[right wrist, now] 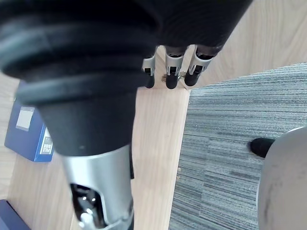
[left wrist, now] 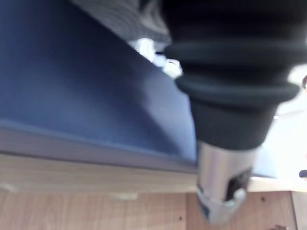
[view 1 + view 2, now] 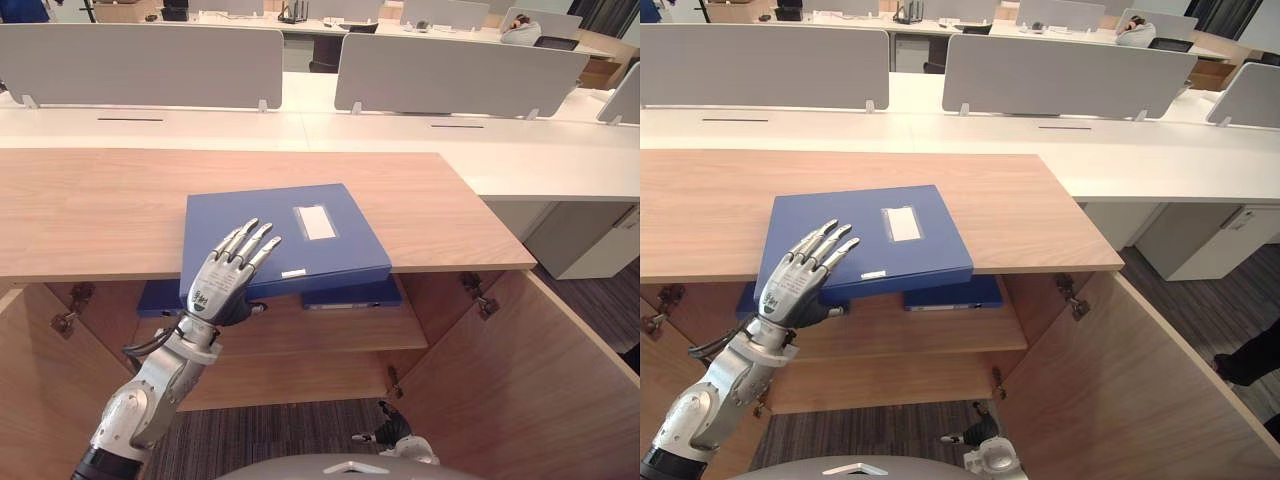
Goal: Walk over to the cabinet, pick up the folder, carry it to the office cabinet, place the folder inside the office cabinet, then close the office cabinet door
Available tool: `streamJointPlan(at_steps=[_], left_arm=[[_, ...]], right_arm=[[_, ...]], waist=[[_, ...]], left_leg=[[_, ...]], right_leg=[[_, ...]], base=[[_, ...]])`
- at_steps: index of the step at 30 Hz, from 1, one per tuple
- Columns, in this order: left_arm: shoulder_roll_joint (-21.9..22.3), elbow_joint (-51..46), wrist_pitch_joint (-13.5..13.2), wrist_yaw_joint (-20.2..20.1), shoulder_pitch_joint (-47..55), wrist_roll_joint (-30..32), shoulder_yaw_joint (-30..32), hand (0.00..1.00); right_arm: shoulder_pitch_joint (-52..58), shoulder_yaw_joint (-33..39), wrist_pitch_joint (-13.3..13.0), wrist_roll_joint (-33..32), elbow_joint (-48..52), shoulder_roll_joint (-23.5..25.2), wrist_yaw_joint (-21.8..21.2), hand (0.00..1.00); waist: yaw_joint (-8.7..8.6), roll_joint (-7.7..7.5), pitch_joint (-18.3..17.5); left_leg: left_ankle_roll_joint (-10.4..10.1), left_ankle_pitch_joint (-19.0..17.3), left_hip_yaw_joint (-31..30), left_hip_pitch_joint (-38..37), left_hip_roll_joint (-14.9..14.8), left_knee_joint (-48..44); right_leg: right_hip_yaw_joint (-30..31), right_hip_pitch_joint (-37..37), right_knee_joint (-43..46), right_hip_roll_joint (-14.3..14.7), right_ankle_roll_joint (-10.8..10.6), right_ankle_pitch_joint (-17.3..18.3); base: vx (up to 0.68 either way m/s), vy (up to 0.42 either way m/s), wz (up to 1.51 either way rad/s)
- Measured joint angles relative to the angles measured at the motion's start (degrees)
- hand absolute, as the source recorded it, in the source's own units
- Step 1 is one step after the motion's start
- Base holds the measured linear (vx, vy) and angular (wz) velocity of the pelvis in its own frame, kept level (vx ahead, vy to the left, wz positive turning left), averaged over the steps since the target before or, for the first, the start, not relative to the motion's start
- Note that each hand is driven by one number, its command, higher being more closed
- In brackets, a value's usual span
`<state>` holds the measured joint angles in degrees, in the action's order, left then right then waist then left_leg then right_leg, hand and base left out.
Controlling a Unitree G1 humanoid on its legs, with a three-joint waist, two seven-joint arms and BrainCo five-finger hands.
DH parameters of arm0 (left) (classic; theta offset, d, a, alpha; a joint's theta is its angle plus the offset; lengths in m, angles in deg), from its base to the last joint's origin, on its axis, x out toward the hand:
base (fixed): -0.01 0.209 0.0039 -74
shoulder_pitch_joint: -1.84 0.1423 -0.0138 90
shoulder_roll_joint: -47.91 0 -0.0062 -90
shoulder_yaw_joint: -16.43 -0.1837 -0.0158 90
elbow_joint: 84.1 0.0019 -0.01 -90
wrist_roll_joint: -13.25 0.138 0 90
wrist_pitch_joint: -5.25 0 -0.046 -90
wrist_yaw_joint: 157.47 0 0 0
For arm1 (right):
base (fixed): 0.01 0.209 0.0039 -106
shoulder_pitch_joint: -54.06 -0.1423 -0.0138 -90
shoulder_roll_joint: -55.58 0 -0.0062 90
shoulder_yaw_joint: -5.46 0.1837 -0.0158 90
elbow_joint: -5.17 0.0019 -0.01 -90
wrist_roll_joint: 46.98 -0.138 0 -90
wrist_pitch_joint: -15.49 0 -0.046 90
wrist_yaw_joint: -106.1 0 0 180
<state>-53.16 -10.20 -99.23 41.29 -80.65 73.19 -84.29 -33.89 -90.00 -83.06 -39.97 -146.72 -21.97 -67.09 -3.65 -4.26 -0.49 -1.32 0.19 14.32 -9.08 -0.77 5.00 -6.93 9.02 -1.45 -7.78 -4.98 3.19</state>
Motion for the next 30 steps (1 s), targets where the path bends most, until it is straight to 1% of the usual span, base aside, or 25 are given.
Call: streamJointPlan(at_steps=[1,3,4,10,12,19,26,30], left_arm=[[0.0,0.0,0.3,0.0,0.0,0.5,0.7,1.00],[0.0,0.0,0.5,0.1,-0.1,0.8,1.7,1.00],[-0.3,0.0,1.0,0.1,-0.4,1.0,2.2,1.00],[-2.2,0.0,1.8,0.2,-1.8,1.0,4.8,1.00],[-2.9,-0.2,1.8,1.1,-2.4,1.0,5.7,1.00],[-2.7,-3.8,2.6,2.6,-4.4,1.4,10.1,1.00],[-2.0,-7.2,2.6,3.3,-4.8,1.0,10.7,1.00],[-0.6,-10.0,2.6,3.6,-4.9,-0.3,10.6,1.00]], right_arm=[[0.0,0.0,0.0,0.0,0.0,0.0,0.0,0.00],[0.0,0.0,0.0,0.0,0.1,0.0,0.0,0.00],[0.0,0.0,0.0,0.0,0.1,0.0,-0.1,0.00],[0.0,0.1,0.0,-0.1,0.2,-0.1,-0.1,0.00],[0.1,0.1,0.0,-0.1,0.2,-0.1,-0.1,0.00],[0.6,1.7,-0.1,-0.7,0.2,0.0,-0.1,0.00],[1.0,1.7,-0.3,-1.0,1.0,0.0,0.0,0.00],[2.8,1.2,-0.6,-1.0,5.2,0.0,1.5,0.00]], waist=[[-0.01,0.02,0.0],[-0.01,0.06,0.0],[0.03,0.10,0.1],[0.18,0.17,0.1],[0.13,0.19,0.1],[0.29,0.38,0.1],[0.38,0.51,-0.2],[0.39,0.60,-0.5]], left_leg=[[0.0,0.0,0.0,0.0,0.0,0.0],[0.0,0.0,0.0,0.0,0.0,0.0],[0.0,0.0,0.0,0.0,-0.1,0.0],[0.0,-0.1,0.0,0.0,-0.1,0.0],[-0.1,-0.1,0.0,0.0,-0.1,0.0],[-0.3,-0.3,0.9,0.3,-0.5,0.0],[-0.4,-0.3,0.9,1.2,-0.6,0.0],[-0.4,-0.3,0.9,1.6,-0.6,0.0]], right_leg=[[0.0,0.0,0.0,0.0,0.0,0.0],[0.0,0.0,0.0,0.0,0.0,0.0],[0.0,0.0,0.0,0.1,0.0,0.0],[0.0,0.0,-0.1,0.1,0.0,0.0],[0.0,0.0,-0.1,0.1,0.0,0.0],[1.4,-1.3,1.2,0.4,-0.1,-0.1],[1.6,-2.9,2.5,0.5,0.2,0.2],[1.7,-3.3,2.5,0.5,0.2,0.2]], base=[[0.00,0.000,0.00],[0.00,0.000,0.00],[0.00,0.000,0.00],[0.00,0.000,0.00],[0.00,0.000,0.00],[0.00,-0.007,-0.06],[0.00,-0.004,0.00],[0.00,-0.008,0.00]])
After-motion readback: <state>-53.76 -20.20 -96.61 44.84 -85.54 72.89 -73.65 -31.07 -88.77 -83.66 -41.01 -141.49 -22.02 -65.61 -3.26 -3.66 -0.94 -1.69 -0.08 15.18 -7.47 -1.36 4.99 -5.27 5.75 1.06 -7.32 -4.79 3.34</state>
